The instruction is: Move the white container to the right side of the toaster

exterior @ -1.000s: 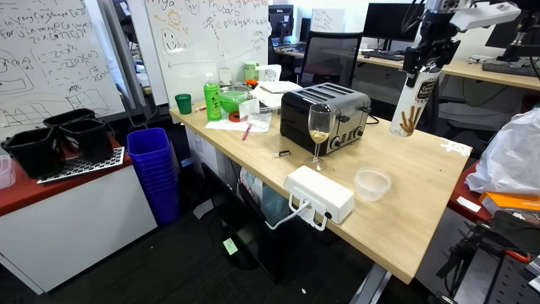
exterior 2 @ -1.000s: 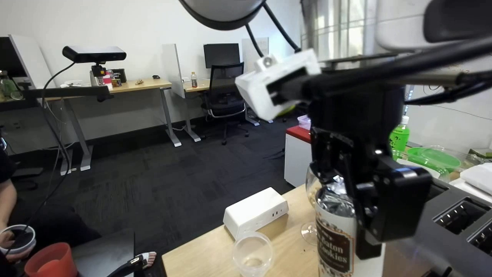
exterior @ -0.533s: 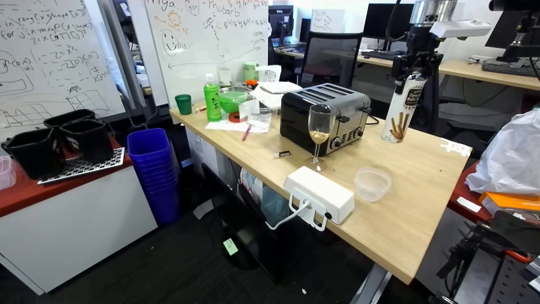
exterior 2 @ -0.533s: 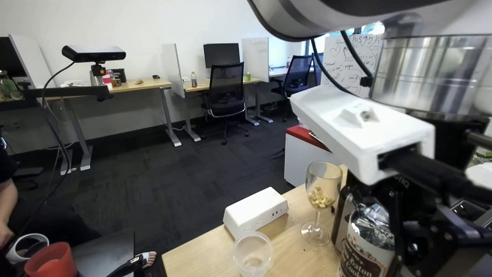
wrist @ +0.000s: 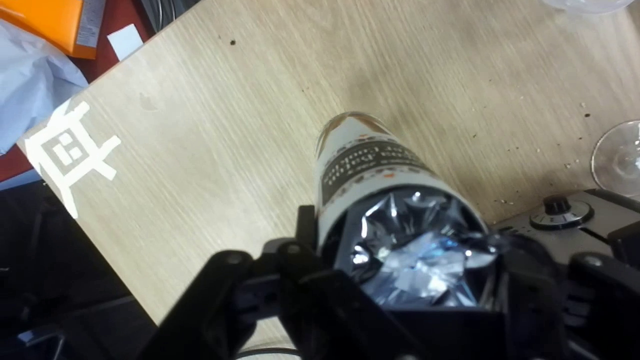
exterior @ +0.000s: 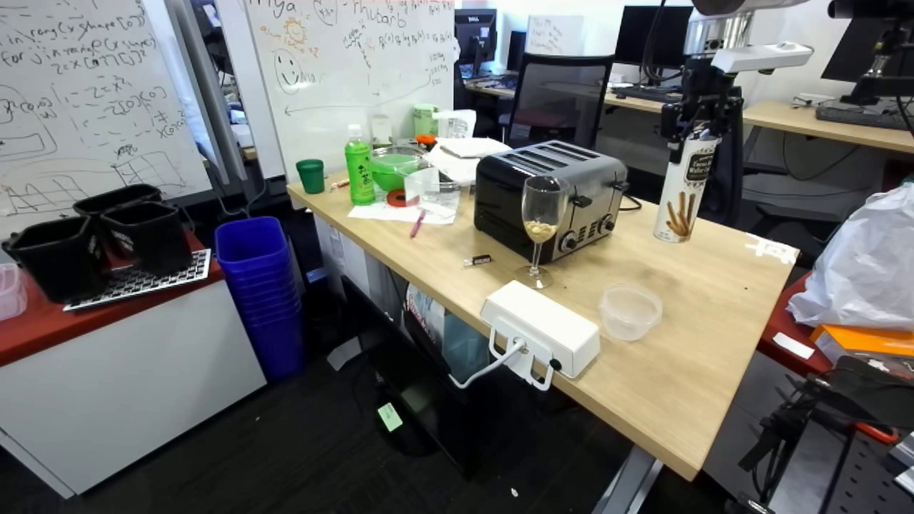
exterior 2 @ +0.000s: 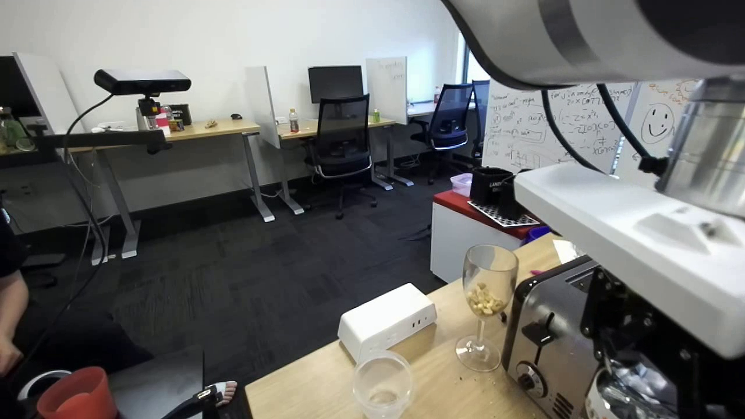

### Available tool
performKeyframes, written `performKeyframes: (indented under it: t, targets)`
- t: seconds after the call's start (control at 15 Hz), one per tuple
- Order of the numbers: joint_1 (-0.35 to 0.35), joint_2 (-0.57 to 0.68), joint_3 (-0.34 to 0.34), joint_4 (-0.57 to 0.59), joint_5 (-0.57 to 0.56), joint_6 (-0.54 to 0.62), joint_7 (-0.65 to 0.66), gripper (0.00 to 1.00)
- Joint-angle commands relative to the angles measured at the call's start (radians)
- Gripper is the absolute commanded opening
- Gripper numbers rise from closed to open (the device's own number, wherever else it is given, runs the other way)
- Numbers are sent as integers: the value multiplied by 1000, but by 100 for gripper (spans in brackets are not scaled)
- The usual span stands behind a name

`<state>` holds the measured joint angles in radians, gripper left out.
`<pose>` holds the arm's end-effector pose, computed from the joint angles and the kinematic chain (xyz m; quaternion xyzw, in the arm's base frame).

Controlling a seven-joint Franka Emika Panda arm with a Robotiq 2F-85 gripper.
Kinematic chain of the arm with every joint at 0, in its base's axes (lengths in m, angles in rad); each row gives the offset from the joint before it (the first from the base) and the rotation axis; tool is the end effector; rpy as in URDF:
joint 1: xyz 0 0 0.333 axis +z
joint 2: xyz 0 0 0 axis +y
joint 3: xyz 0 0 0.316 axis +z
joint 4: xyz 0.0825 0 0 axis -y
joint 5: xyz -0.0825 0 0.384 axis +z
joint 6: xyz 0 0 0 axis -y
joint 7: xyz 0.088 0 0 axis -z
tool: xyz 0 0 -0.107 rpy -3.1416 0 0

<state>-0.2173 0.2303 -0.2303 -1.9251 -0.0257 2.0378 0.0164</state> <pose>0.5361 -0.2532 0.3657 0.9728 -0.2217 -0.0626 0.0245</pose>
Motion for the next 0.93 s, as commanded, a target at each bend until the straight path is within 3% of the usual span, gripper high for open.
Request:
performKeyframes:
  t: [0.0,0.87]
  targets:
    - [-27,62,5,83,25,-27,-26,44]
    - [-95,290,1,373,44,-69,38,44]
